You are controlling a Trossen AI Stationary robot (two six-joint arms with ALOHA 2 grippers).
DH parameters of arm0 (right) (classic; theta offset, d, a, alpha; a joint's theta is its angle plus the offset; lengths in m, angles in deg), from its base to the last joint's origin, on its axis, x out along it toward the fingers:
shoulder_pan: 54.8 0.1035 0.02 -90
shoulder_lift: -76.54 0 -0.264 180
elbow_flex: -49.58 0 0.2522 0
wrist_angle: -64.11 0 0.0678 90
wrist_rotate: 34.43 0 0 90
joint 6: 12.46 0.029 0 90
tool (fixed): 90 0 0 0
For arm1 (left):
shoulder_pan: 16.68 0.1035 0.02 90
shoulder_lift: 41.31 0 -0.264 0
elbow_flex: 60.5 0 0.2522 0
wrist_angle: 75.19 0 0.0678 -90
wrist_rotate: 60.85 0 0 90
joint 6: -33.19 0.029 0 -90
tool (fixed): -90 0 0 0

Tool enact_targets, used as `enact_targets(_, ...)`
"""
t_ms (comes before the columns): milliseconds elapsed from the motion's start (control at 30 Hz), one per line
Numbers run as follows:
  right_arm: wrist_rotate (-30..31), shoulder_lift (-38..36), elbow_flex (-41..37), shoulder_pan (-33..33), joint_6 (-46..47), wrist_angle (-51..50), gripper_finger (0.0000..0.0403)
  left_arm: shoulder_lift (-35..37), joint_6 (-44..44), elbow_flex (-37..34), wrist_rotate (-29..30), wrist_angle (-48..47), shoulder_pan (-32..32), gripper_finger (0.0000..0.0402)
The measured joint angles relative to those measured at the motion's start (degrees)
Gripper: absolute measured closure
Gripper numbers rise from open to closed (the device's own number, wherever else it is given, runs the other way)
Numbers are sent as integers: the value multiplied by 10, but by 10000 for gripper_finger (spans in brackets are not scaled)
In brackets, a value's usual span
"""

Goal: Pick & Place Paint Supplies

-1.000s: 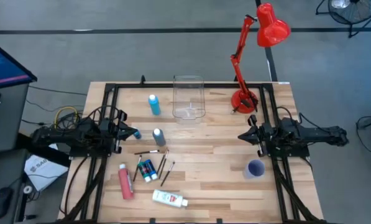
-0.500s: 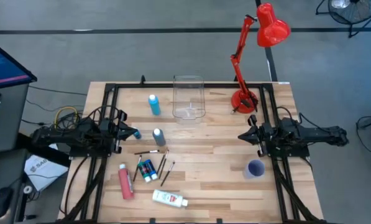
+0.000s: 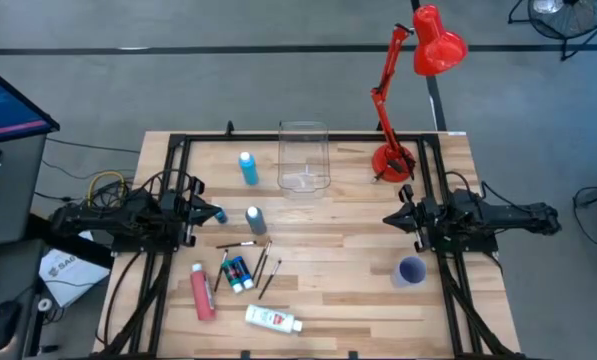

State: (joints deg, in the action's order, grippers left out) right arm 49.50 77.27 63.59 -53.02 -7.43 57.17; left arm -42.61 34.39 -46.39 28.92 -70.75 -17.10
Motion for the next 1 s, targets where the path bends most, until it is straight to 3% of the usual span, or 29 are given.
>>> enact_targets(200,0,0,0,0,0,0,403,0,-17,0,0,52,0,401)
enact_targets(367,0,0,0,0,0,0,403,0,-199,0,0,172,0,401)
enact_targets(467,0,0,0,0,0,0,403,0,-260,0,9,221,0,401)
enact_targets(833,8,0,0,-10,-35,9,403,0,-298,0,105,264,0,401)
enact_targets(1000,38,0,0,-22,-5,71,403,0,-298,0,185,340,0,401)
